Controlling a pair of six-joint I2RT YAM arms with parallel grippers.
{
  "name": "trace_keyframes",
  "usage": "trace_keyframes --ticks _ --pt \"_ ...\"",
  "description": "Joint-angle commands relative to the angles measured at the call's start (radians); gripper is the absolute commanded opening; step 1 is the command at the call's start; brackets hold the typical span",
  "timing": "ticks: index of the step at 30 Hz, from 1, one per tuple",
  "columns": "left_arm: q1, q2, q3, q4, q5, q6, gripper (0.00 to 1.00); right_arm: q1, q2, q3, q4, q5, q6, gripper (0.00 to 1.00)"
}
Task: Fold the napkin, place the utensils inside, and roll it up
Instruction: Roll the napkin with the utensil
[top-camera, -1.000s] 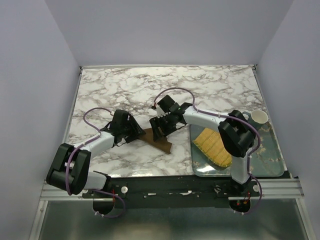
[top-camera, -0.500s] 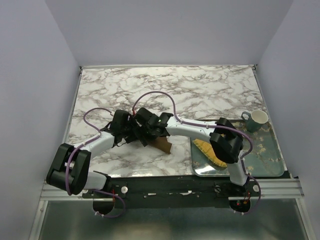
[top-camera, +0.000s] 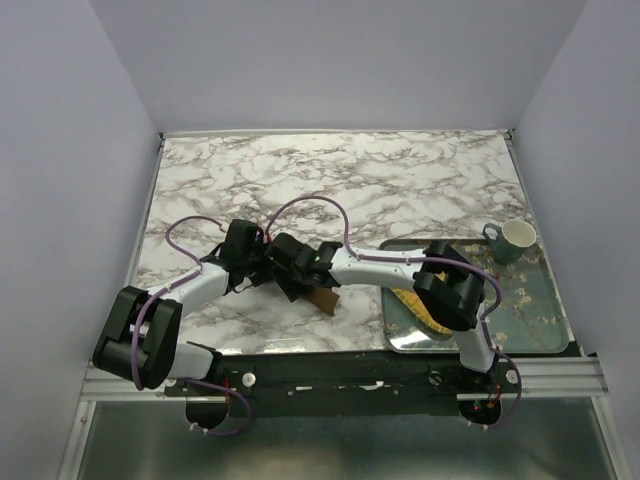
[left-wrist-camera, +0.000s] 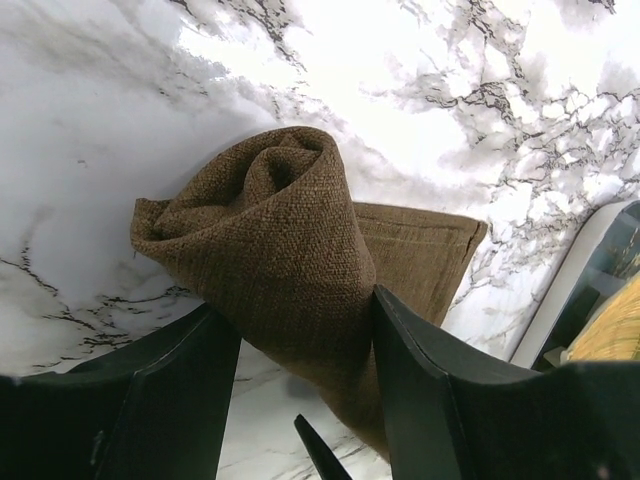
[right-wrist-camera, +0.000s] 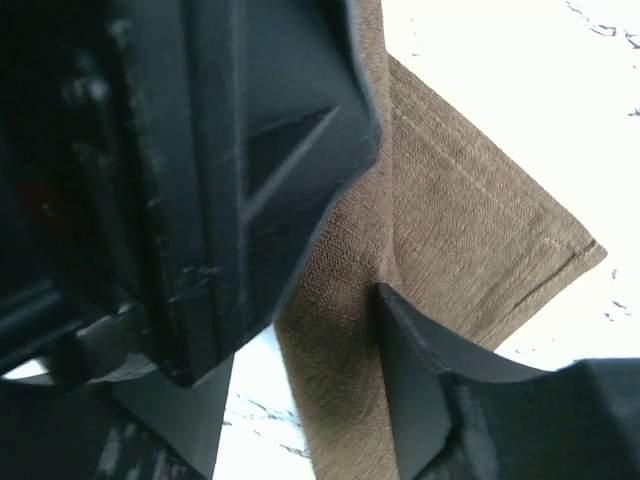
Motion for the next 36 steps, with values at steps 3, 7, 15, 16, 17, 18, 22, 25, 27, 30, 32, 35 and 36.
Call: trace_keyframes --ticks 3,7,15,16,17,18,22,25,27,30,32,35,36 --pt "-0.008 -0.025 0.009 -0.031 0.030 -0.005 0.62 -0.015 0.033 -0.111 0.018 0.122 0.072 0.56" --pt "-0.010 -0.036 0.014 -0.037 0.033 -0.002 0.65 -0.025 0.035 -0.141 0.054 0.116 0.090 0.42" --pt "-0.005 -0.139 0.038 -0.129 -0.028 0.044 0.85 -0.099 -0.046 -0.294 0.235 -0.107 0.072 0.36" --pt "-0.002 -0.145 0.043 -0.144 -0.042 0.052 0.86 -0.125 -0.051 -0.306 0.253 -0.149 0.067 0.36" --pt "-0.002 -0.157 0.045 -0.154 -0.042 0.060 0.86 -0.139 -0.051 -0.325 0.266 -0.245 0.066 0.36" --pt "0.001 -0.174 0.046 -0.163 -0.042 0.061 0.87 -0.157 -0.048 -0.334 0.302 -0.303 0.059 0.36" --pt "0.001 -0.162 0.052 -0.157 -0.021 0.058 0.88 -0.267 -0.024 -0.383 0.408 -0.592 0.041 0.34" --pt "0.001 -0.122 0.058 -0.111 0.010 0.049 0.88 -0.318 0.021 -0.371 0.431 -0.791 -0.008 0.37" --pt "0.000 -0.078 0.066 -0.080 0.027 0.047 0.88 -0.338 0.056 -0.340 0.428 -0.943 -0.037 0.37" --pt "0.000 -0.016 0.087 -0.071 0.034 0.046 0.88 -0.372 0.118 -0.313 0.422 -1.085 -0.077 0.37" --pt "0.000 0.008 0.097 -0.065 0.037 0.047 0.88 -0.383 0.130 -0.294 0.411 -1.135 -0.102 0.39" --pt "-0.004 0.042 0.098 -0.062 0.004 0.049 0.87 -0.387 0.142 -0.265 0.390 -1.178 -0.148 0.40" --pt "-0.004 0.051 0.097 -0.060 -0.002 0.047 0.85 -0.386 0.144 -0.250 0.352 -1.180 -0.163 0.41"
